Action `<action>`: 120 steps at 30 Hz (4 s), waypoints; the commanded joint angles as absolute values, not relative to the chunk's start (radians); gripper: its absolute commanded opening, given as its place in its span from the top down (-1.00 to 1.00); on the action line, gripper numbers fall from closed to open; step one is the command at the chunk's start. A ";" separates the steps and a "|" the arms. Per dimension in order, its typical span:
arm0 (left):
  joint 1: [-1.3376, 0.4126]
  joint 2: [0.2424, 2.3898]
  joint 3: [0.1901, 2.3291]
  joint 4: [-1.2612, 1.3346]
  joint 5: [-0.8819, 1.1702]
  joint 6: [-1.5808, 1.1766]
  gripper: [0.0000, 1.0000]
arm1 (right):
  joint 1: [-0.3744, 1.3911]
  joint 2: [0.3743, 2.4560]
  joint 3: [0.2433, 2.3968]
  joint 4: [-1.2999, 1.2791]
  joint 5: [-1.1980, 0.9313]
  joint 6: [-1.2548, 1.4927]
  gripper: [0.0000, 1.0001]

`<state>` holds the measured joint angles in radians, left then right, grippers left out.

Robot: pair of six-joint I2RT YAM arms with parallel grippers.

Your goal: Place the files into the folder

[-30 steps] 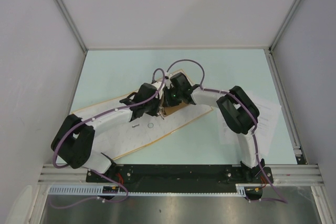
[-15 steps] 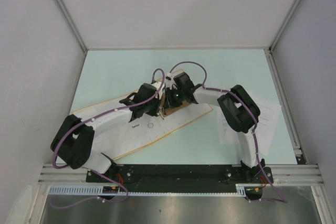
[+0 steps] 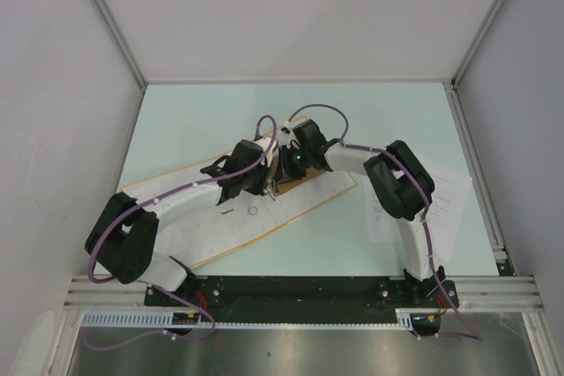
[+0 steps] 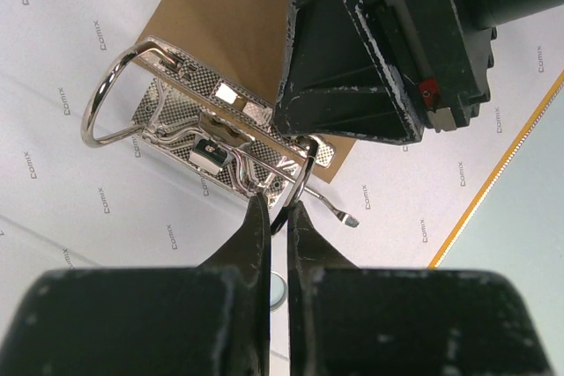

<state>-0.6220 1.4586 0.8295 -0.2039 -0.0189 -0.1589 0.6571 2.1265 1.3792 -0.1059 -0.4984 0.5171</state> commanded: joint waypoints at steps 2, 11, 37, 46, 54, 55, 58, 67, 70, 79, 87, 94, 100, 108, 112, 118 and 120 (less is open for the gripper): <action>-0.643 1.437 0.799 -0.242 0.051 -0.293 1.00 | 0.653 2.200 1.426 -0.230 -0.468 0.525 0.53; -0.647 1.437 0.792 -0.235 0.063 -0.291 1.00 | 0.641 2.227 1.463 -0.248 -0.453 0.587 0.55; -0.647 1.414 0.779 -0.242 0.046 -0.296 1.00 | 0.752 2.289 1.539 -0.439 -0.105 0.445 0.70; -0.646 1.401 0.773 -0.255 0.018 -0.311 1.00 | 0.804 2.327 1.503 -0.465 -0.002 0.420 0.80; -0.637 1.396 0.755 -0.241 0.008 -0.337 1.00 | 0.842 2.345 1.448 -0.466 0.057 0.414 0.85; -0.637 1.396 0.755 -0.242 0.006 -0.341 1.00 | 0.853 2.338 1.425 -0.459 0.057 0.416 0.85; -0.634 1.390 0.746 -0.233 0.003 -0.356 1.00 | 0.864 2.324 1.404 -0.436 0.032 0.416 0.85; -0.630 1.368 0.721 -0.232 -0.023 -0.371 1.00 | 0.805 2.183 1.399 -0.376 -0.251 0.396 0.58; -0.629 1.365 0.718 -0.227 -0.011 -0.371 1.00 | 0.778 2.165 1.405 -0.396 -0.313 0.391 0.53; -0.630 1.347 0.707 -0.225 -0.008 -0.365 1.00 | 0.775 2.163 1.407 -0.425 -0.299 0.382 0.67; -0.630 1.351 0.707 -0.222 -0.008 -0.361 1.00 | 0.776 2.160 1.407 -0.452 -0.319 0.347 0.69; -0.630 1.358 0.709 -0.227 -0.009 -0.359 1.00 | 0.767 2.155 1.407 -0.486 -0.305 0.298 0.67; -0.626 1.359 0.709 -0.235 -0.015 -0.353 1.00 | 0.764 2.155 1.407 -0.499 -0.317 0.264 0.64; -0.624 1.364 0.710 -0.235 -0.014 -0.344 1.00 | 0.747 2.152 1.404 -0.518 -0.363 0.218 0.62; -0.621 1.364 0.710 -0.235 -0.014 -0.342 1.00 | 0.742 2.157 1.405 -0.517 -0.397 0.207 0.63; -0.623 1.362 0.709 -0.230 -0.008 -0.344 1.00 | 0.752 2.163 1.407 -0.520 -0.397 0.193 0.62; -0.623 1.362 0.709 -0.229 -0.008 -0.345 1.00 | 0.758 2.164 1.405 -0.519 -0.376 0.193 0.62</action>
